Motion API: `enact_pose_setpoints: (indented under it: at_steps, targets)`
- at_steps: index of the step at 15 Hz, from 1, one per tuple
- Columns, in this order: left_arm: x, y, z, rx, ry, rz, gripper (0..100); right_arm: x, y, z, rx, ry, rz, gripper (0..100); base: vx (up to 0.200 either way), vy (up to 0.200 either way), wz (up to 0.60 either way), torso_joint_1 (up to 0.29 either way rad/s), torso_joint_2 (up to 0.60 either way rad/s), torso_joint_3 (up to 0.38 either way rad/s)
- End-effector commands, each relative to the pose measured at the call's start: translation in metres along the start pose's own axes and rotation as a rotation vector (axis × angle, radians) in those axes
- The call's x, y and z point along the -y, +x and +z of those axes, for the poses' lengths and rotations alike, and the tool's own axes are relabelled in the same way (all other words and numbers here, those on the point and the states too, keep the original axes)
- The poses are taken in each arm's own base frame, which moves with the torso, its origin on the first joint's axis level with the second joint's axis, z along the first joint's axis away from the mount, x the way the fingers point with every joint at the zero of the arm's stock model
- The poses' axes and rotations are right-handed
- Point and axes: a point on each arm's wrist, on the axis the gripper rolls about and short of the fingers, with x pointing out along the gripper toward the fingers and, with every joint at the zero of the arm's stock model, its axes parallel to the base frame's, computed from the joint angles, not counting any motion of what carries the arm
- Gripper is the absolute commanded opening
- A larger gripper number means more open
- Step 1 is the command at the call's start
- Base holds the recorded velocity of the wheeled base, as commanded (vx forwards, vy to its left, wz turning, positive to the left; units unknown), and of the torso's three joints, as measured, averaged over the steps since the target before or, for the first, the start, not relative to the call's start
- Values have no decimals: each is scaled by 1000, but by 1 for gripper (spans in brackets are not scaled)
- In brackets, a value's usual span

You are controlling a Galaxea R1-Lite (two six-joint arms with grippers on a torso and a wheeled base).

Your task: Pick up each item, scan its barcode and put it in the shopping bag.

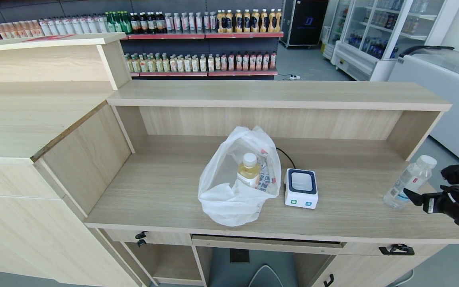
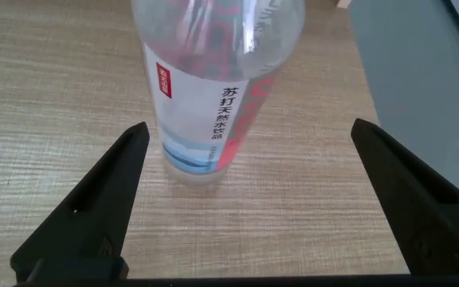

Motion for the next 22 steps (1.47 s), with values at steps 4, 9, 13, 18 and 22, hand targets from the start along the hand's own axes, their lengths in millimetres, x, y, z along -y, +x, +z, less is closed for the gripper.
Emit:
enact_pose_setpoints:
  at_steps: [4, 9, 13, 18, 22]
  targets:
    - [0, 0, 0, 0, 0, 1, 0, -10, 15, -6, -3, -4, 36, 100, 0, 0, 0, 0, 0, 0]
    - [0, 0, 0, 0, 0, 1, 0, -18, 30, -4, 21, -17, 62, 100, 0, 0, 0, 0, 0, 0]
    - [0, 0, 0, 0, 0, 1, 0, -23, 37, -4, 28, -24, 77, 100, 0, 0, 0, 0, 0, 0]
    - [0, 0, 0, 0, 0, 1, 0, -29, 45, -3, 42, -32, 94, 100, 0, 0, 0, 0, 0, 0]
    - [0, 0, 0, 0, 0, 1, 0, -31, 49, -8, 37, -36, 101, 100, 0, 0, 0, 0, 0, 0]
